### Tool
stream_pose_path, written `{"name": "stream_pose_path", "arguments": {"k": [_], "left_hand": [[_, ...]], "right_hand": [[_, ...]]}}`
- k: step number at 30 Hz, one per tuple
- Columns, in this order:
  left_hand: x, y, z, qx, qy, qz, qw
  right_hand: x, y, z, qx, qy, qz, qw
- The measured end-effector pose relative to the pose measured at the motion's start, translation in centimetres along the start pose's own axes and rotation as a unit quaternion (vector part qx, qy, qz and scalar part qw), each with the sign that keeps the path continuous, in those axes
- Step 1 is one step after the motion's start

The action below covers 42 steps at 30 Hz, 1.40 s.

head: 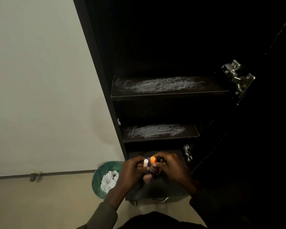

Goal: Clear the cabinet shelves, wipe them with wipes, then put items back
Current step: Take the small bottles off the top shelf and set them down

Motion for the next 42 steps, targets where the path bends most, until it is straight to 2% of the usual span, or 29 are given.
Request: {"name": "stream_pose_path", "arguments": {"k": [6, 10, 14, 22, 32, 42], "left_hand": [[-3.8, 2.7, -1.1, -0.003, -0.013, 0.027, 1.0], [-6.8, 3.8, -1.4, 0.0, -0.043, 0.088, 0.995], [-8.9, 4.4, -2.1, -0.006, -0.073, 0.12, 0.99], [-11.0, 6.4, -2.2, -0.068, -0.085, 0.186, 0.976], [-14.4, 9.2, -1.4, -0.07, -0.089, 0.229, 0.967], [-15.2, 10.0, -0.6, -0.079, -0.078, 0.272, 0.956]], "right_hand": [[4.9, 4.1, -0.8, 0.0, 0.02, -0.007, 1.0], [7.1, 6.1, -1.3, -0.013, 0.041, 0.008, 0.999], [8.6, 6.8, -1.4, -0.024, 0.041, -0.041, 0.998], [13.3, 11.2, -0.1, -0.117, 0.002, -0.099, 0.988], [16.9, 13.0, 0.9, -0.104, -0.028, -0.117, 0.987], [16.9, 12.7, 1.4, -0.089, -0.078, -0.057, 0.991]]}}
Point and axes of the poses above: each hand's wrist, its own z-axis towards the middle knuckle, its own y-axis out of the palm, x = y × z, the point moved 4 cm from there along z, towards the middle knuckle, and after that the axes turned 9 degrees about -x, right-handed, at the moved point
